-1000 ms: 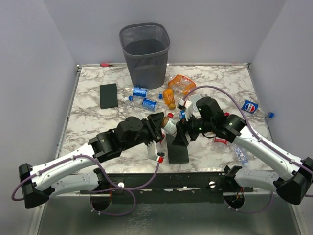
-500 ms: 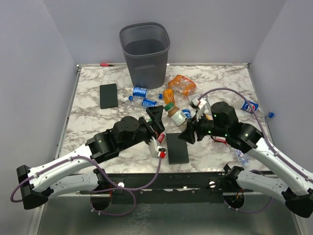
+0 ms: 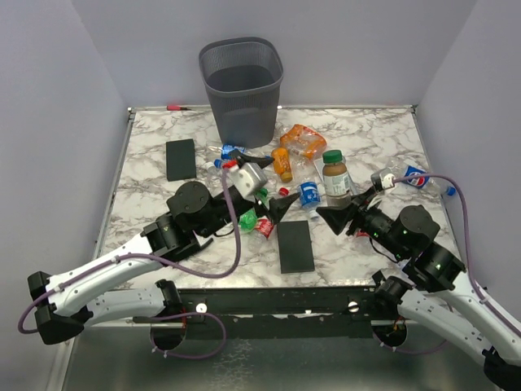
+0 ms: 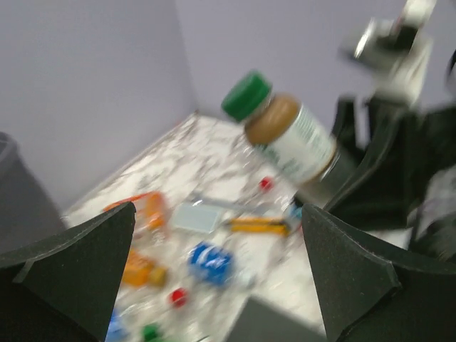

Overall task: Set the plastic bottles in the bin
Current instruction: Pick up the plastic bottle at the center of the board, then place the plastic bottle in the trash bin, then pick up the plastic bottle at the center of the board.

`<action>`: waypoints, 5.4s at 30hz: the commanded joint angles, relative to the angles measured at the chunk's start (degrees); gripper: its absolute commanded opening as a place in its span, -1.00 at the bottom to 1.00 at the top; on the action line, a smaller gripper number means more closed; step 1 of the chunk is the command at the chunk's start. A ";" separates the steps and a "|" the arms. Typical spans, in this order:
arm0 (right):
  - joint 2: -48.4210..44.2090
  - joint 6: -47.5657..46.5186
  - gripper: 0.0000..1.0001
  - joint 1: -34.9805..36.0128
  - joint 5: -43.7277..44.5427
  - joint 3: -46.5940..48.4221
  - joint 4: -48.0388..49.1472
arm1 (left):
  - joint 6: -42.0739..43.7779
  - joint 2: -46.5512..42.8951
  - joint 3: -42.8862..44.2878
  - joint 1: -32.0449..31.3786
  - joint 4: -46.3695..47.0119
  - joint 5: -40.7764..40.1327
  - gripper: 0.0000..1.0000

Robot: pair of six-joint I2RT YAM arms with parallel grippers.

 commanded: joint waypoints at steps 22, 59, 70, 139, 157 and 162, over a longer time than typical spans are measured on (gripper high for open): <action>3.51 3.96 -0.24 0.00 -3.30 -1.77 11.68 | -58.29 26.40 21.24 10.08 13.58 17.44 0.53; 1.86 8.34 1.00 -0.01 -5.08 11.01 -7.29 | -46.10 23.37 24.67 12.47 8.19 9.14 -1.00; -6.38 11.52 1.00 0.00 0.67 14.67 -13.43 | -25.21 25.02 39.99 19.43 4.02 -6.63 -1.00; -11.16 18.24 1.00 0.00 14.82 2.35 -21.43 | -18.39 32.60 37.59 32.02 20.82 -18.78 0.98; 6.37 18.29 1.00 -0.07 28.22 2.76 -15.81 | -36.18 -1.54 -16.18 29.61 0.94 -6.08 0.98; 14.25 23.77 1.00 -0.08 26.67 2.57 -15.74 | -38.81 -2.64 -20.24 29.54 0.98 -8.34 0.98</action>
